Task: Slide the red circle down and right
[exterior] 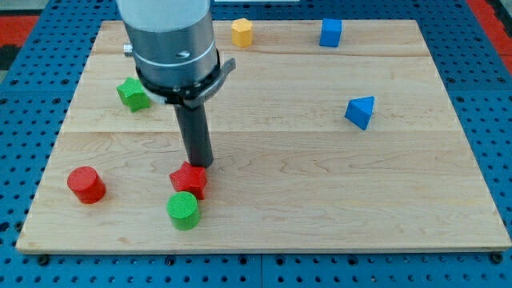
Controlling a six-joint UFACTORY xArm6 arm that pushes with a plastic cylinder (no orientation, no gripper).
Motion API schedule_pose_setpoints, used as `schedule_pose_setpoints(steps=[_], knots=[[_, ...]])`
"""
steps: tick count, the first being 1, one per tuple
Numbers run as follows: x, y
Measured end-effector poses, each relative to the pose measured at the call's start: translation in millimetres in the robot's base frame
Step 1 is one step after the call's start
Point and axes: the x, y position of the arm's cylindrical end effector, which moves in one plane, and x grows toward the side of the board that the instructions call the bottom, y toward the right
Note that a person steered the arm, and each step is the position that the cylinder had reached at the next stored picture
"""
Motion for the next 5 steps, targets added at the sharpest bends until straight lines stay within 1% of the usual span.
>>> schedule_pose_setpoints(steps=[1,2,3,4,5], knots=[[-26,-68],[-11,-139],[16,-165],[35,-139],[44,-98]])
